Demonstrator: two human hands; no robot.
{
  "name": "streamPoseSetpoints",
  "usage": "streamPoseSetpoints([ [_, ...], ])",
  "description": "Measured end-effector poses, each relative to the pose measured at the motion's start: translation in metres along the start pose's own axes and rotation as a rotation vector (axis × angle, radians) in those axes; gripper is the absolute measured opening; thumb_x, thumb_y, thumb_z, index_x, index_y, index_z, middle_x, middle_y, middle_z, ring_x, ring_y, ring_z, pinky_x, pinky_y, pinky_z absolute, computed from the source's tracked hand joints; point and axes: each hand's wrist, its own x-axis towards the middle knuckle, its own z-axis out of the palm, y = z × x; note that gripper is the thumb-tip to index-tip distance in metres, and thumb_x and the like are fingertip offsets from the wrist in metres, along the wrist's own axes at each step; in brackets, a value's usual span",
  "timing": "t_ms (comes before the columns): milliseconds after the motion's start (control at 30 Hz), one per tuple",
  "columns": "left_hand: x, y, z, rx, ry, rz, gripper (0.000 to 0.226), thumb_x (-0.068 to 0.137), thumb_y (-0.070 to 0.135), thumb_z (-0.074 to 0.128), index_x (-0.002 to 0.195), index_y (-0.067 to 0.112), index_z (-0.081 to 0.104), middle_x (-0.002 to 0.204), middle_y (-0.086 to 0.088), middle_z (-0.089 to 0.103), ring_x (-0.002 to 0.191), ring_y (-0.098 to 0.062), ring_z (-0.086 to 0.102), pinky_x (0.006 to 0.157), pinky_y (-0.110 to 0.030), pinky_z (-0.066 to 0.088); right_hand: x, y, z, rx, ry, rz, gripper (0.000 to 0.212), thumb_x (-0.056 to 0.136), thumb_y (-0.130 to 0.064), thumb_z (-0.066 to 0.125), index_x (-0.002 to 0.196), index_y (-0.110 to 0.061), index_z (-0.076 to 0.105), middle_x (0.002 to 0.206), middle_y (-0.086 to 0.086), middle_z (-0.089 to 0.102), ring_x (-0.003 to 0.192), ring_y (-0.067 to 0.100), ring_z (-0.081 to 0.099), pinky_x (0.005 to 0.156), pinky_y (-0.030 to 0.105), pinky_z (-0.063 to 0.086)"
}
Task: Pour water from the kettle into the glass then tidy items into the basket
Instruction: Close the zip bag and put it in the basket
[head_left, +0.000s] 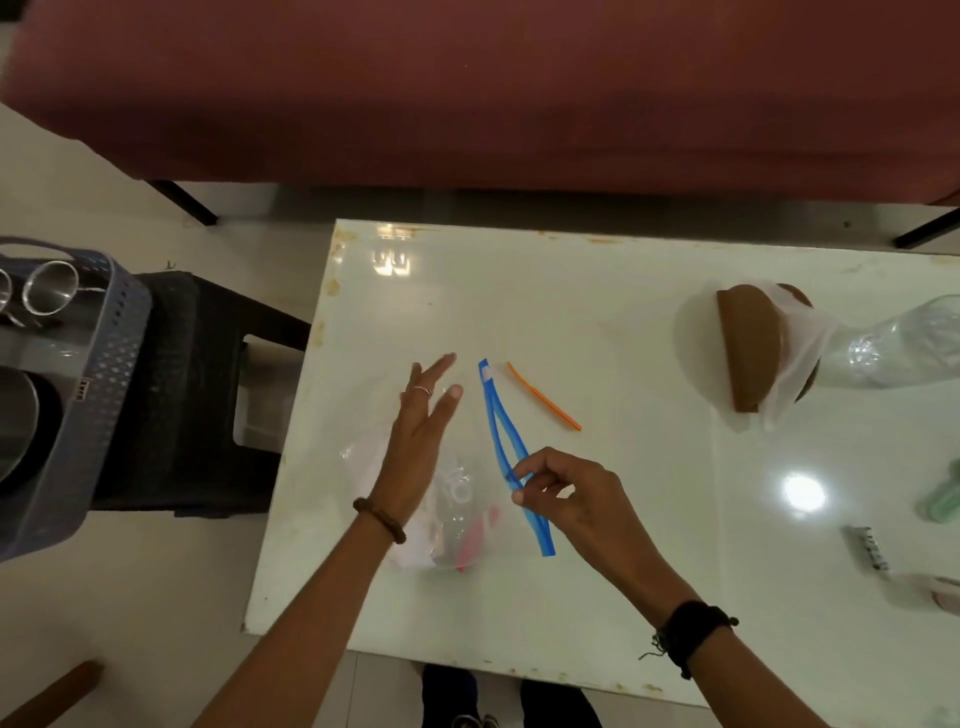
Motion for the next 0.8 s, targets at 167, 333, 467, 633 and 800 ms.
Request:
streamPoseSetpoints([
  [167, 0.014, 0.01, -0.022, -0.121, 0.039, 0.068, 0.014, 0.088, 0.012, 0.057, 0.082, 0.022, 0.065, 0.081, 0.016, 0.069, 0.082, 0.004, 0.06, 0.08, -0.01, 0.043, 0.0, -0.013, 0.009, 0.014, 0.006, -0.003, 0.013, 0.076, -0.027, 0.074, 0.068, -0.028, 0.064, 0.064, -0.01, 0.064, 0.056, -0.005, 0.054, 0.057, 0.003, 0.04],
  [333, 0.013, 0.009, -0.033, -0.091, 0.021, 0.091, 0.022, 0.084, 0.015, 0.063, 0.074, 0.033, 0.07, 0.078, 0.022, 0.071, 0.075, 0.008, 0.06, 0.074, -0.006, 0.046, 0.022, -0.033, 0.027, 0.1, 0.243, -0.044, 0.023, 0.081, -0.034, 0.068, 0.099, -0.02, 0.062, 0.088, -0.009, 0.063, 0.072, -0.011, 0.053, 0.063, 0.001, 0.041],
  [467, 0.008, 0.009, -0.035, -0.087, 0.079, 0.099, 0.021, 0.084, 0.012, 0.062, 0.072, 0.029, 0.066, 0.071, 0.025, 0.069, 0.074, 0.012, 0.061, 0.068, 0.0, 0.042, 0.031, -0.045, 0.047, 0.159, 0.244, -0.049, 0.023, 0.083, -0.041, 0.064, 0.092, -0.02, 0.068, 0.088, -0.008, 0.07, 0.081, -0.004, 0.059, 0.066, 0.0, 0.04],
  [633, 0.0, 0.01, -0.029, -0.119, 0.066, 0.101, 0.019, 0.087, 0.009, 0.058, 0.074, 0.022, 0.064, 0.07, 0.016, 0.067, 0.074, 0.01, 0.06, 0.071, -0.003, 0.044, 0.032, -0.047, 0.06, 0.096, 0.319, -0.143, 0.025, 0.088, -0.034, 0.06, 0.075, -0.013, 0.063, 0.073, -0.009, 0.064, 0.075, 0.006, 0.058, 0.067, 0.009, 0.041],
  [800, 0.0, 0.014, -0.033, -0.189, 0.182, 0.076, 0.017, 0.088, 0.006, 0.056, 0.076, 0.017, 0.062, 0.079, 0.005, 0.063, 0.069, 0.01, 0.059, 0.07, -0.004, 0.046, 0.002, -0.027, 0.06, -0.017, 0.278, -0.161, 0.027, 0.089, -0.032, 0.06, 0.07, -0.014, 0.054, 0.071, -0.006, 0.059, 0.072, 0.014, 0.057, 0.064, 0.024, 0.043],
])
